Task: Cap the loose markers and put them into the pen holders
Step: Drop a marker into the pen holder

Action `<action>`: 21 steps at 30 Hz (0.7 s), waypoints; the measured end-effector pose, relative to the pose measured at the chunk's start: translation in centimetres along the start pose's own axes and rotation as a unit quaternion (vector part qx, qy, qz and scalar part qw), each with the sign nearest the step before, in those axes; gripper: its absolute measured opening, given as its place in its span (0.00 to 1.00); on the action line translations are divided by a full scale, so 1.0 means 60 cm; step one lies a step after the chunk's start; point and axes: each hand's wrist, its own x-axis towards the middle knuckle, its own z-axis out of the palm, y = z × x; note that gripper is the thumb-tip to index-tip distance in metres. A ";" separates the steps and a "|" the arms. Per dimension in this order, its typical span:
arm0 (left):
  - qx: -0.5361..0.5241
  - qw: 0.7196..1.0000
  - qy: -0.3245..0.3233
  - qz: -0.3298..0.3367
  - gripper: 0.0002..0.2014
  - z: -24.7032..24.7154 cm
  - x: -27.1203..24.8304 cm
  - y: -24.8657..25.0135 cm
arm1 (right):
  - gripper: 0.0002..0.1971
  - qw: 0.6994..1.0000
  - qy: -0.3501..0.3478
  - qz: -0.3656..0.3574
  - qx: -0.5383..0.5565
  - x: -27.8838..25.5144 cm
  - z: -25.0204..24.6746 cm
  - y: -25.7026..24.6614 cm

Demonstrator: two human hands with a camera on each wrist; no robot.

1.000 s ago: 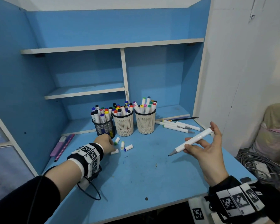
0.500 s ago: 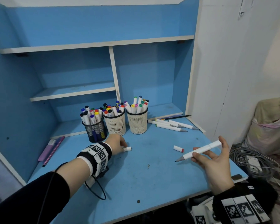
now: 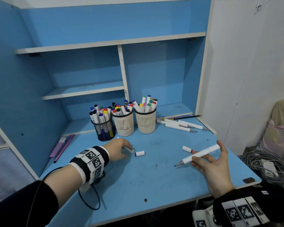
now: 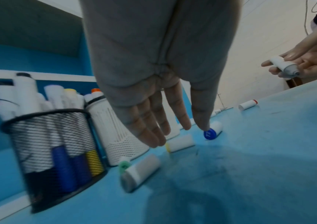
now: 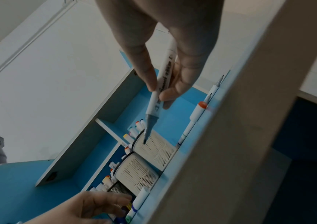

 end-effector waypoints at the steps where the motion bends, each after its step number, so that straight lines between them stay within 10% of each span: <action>1: -0.003 1.000 0.012 -0.008 0.18 -0.005 -0.010 -0.010 | 0.45 1.000 -0.002 0.001 0.003 -0.001 0.002 0.001; 13: -0.073 0.965 0.052 -0.248 0.15 -0.033 -0.175 -0.224 | 0.44 0.999 -0.041 0.012 0.031 -0.011 0.036 0.012; 21: -0.100 0.958 0.024 -0.269 0.18 0.000 -0.220 -0.256 | 0.45 0.998 -0.051 0.014 0.043 -0.015 0.048 0.022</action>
